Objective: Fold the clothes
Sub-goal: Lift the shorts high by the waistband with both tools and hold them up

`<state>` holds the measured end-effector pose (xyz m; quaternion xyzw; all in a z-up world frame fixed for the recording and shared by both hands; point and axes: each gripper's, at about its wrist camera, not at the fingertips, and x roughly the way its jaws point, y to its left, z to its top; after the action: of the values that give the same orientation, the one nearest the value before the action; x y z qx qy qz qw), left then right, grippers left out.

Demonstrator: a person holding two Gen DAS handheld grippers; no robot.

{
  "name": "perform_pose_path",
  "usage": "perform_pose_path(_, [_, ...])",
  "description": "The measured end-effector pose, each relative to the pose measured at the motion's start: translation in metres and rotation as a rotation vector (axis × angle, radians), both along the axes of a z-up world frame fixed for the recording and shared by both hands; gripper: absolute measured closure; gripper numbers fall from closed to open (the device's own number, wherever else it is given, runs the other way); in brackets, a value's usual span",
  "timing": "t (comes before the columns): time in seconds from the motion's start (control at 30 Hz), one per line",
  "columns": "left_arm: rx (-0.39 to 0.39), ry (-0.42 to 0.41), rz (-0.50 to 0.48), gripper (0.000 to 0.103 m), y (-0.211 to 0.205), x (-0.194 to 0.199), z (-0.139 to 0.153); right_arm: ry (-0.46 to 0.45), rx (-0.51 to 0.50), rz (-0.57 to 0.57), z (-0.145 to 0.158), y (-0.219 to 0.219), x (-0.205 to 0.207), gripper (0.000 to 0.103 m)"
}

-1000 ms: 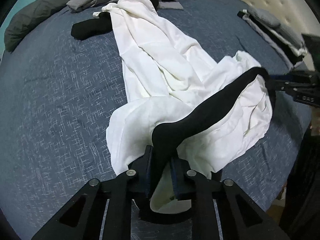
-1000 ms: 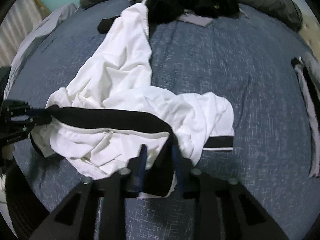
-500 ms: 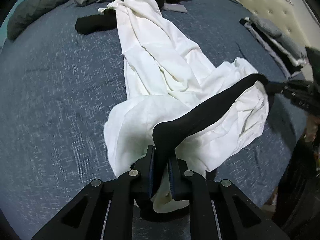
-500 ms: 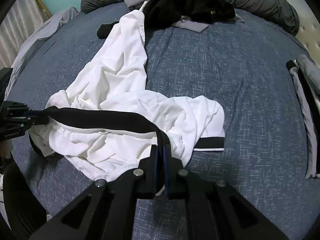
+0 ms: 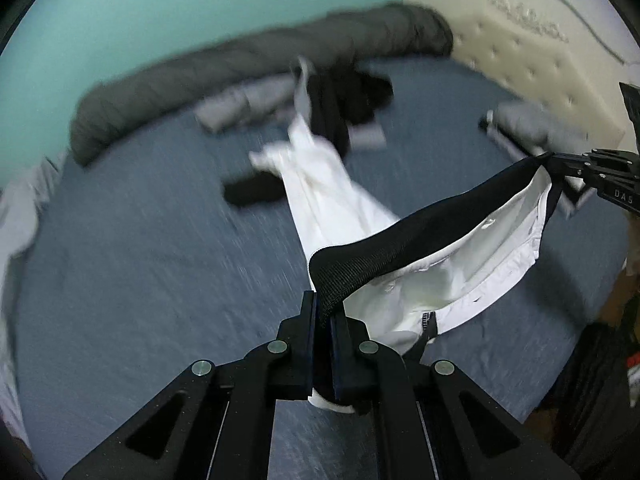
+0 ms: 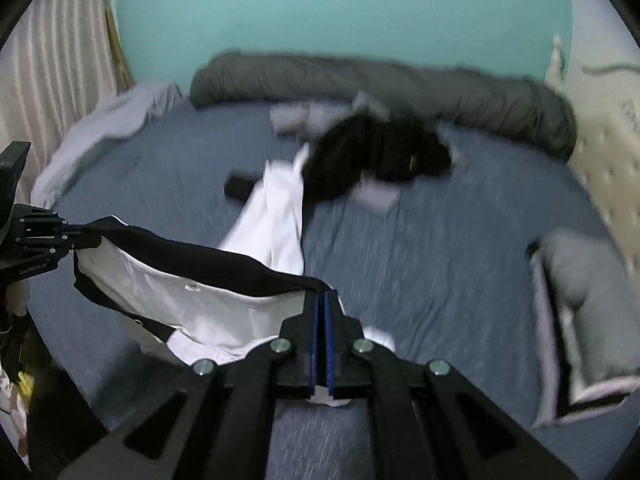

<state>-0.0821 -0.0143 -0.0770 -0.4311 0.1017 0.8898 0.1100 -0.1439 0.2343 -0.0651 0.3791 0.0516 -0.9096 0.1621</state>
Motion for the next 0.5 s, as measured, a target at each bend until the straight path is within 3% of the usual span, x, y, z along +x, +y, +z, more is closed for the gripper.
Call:
perform_pose_path(0.23, [-0.036,0.198,-0.003,0.097,0.004,-0.007,0.145,0.225,0.000,-0.016,0.153,0.003,-0.001,0.101])
perform_pose_path(0.5, [-0.025,0.353,0.012,0.097,0.006,-0.009,0.287,0.390,0.006,-0.047,0.299,0.008,0.003,0.101])
